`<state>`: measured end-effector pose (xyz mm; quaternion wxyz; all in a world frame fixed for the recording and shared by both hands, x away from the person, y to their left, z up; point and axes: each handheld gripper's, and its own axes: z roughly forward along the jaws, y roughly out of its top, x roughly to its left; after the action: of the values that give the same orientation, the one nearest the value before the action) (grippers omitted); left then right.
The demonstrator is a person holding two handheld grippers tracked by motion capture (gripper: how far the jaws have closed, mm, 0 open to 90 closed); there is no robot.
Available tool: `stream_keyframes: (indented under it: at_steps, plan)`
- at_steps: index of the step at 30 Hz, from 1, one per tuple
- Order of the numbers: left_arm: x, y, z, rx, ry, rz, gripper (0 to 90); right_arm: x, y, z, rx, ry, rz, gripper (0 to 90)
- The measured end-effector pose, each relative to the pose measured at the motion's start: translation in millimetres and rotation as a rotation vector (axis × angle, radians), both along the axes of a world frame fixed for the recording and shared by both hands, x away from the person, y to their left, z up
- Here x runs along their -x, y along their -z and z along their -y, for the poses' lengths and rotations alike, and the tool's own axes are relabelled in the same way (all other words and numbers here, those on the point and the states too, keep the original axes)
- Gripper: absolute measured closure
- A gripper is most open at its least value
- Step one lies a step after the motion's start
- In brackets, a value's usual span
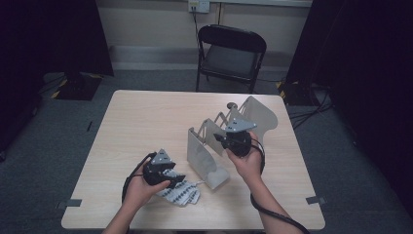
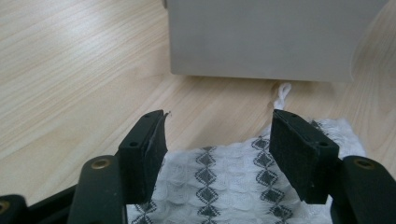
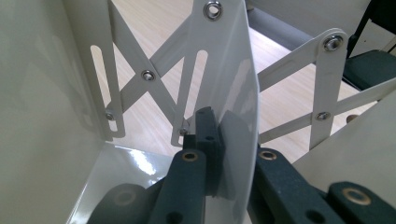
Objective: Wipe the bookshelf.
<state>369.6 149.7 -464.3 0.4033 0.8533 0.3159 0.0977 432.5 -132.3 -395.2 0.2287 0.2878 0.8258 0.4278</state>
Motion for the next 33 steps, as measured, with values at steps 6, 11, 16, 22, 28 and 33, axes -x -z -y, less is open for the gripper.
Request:
stream_keyframes:
  at_steps: [6, 11, 16, 22, 28, 33]
  plan:
    - [-1.0, 2.9, 4.2, 0.001, 0.003, -0.002, 34.2, 5.7, 13.3, 4.0, 0.013, -0.009, -0.009, 88.1]
    - [-1.4, 4.8, 7.1, 0.002, 0.006, -0.003, 33.1, 7.7, 16.6, 8.2, -0.01, -0.012, -0.02, 88.0]
    - [0.0, 7.0, 7.7, -0.002, 0.01, -0.008, 33.0, 9.6, 20.8, 10.3, -0.004, -0.016, -0.004, 82.8]
    - [1.9, 10.7, 7.3, -0.007, 0.015, -0.011, 32.8, 13.8, 20.3, 16.9, -0.004, 0.009, -0.005, 69.6]
    - [2.0, 13.3, 9.0, -0.006, 0.013, -0.014, 32.4, 19.1, 27.5, 30.7, 0.013, 0.023, -0.019, 62.7]
    - [0.8, 11.8, 10.6, -0.009, 0.019, -0.007, 31.8, 20.7, 37.3, 37.9, 0.018, 0.037, -0.04, 59.6]
